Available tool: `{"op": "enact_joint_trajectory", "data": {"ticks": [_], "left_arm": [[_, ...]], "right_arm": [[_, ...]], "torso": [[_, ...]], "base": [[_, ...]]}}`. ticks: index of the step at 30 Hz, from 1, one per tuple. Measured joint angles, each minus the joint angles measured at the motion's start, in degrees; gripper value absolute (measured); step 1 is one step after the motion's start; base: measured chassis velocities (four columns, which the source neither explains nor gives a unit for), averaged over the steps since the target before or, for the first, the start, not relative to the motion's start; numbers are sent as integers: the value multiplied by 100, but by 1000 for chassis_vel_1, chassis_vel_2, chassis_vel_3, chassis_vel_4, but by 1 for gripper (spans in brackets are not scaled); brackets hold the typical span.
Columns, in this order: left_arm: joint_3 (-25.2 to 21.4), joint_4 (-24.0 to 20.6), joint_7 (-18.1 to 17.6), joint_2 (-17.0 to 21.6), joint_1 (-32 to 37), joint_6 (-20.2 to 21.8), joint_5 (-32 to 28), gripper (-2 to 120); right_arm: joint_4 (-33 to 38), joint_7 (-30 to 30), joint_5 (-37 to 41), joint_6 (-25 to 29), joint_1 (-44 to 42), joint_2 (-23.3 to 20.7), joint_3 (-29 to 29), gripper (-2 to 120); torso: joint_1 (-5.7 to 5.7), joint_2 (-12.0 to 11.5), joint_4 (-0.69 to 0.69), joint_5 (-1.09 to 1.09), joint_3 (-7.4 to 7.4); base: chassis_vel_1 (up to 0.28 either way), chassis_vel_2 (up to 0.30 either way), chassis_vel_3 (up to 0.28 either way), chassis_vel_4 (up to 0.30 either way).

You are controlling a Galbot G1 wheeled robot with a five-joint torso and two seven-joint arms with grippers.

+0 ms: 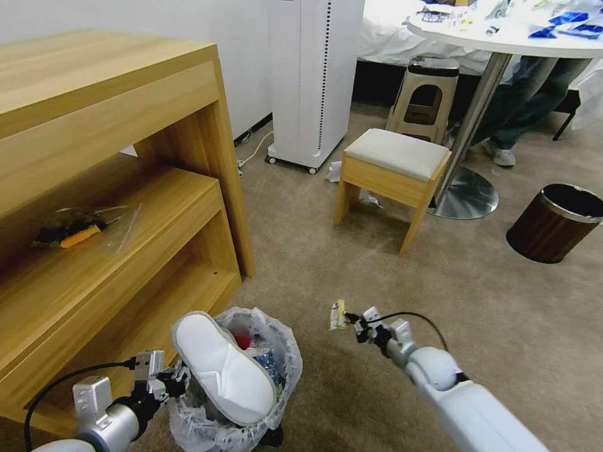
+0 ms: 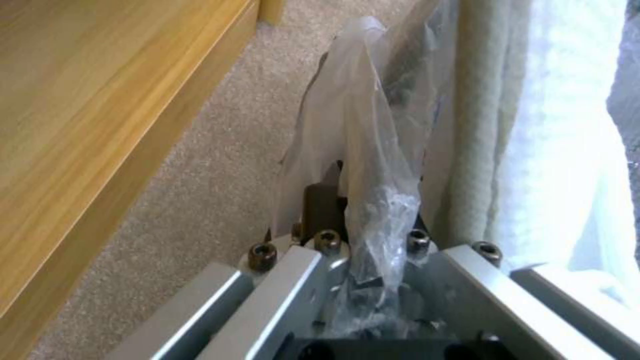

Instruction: Pick up the trash bin and place the garbage on the floor into it.

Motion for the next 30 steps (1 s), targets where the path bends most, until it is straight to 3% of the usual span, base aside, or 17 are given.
{"op": "enact_joint_trajectory", "data": {"ticks": [6, 11, 14, 24, 30], "left_arm": [[37, 34, 8, 1, -36, -6, 9, 0], [39, 53, 16, 24, -42, -12, 11, 0], [2, 59, 35, 49, -23, -17, 11, 0], [66, 147, 50, 57, -92, -18, 26, 0], [80, 170, 23, 91, -125, -19, 27, 0]], "right_arm": [[598, -41, 158, -91, -69, -272, 77, 0], [316, 166, 398, -303, -24, -206, 1, 0], [-215, 251, 585, -413, 89, -87, -16, 15], [-1078, 82, 860, -460, 493, 124, -89, 48], [-1726, -23, 869, -482, 787, 585, -243, 70]], "torso": [[0, 0, 1, -1, 0], [0, 0, 1, 0, 0], [0, 0, 0, 1, 0], [0, 0, 0, -2, 0], [0, 0, 0, -1, 0]], "base": [[0, 0, 0, 0], [0, 0, 0, 0], [0, 0, 0, 0], [0, 0, 0, 0], [0, 0, 0, 0]]}}
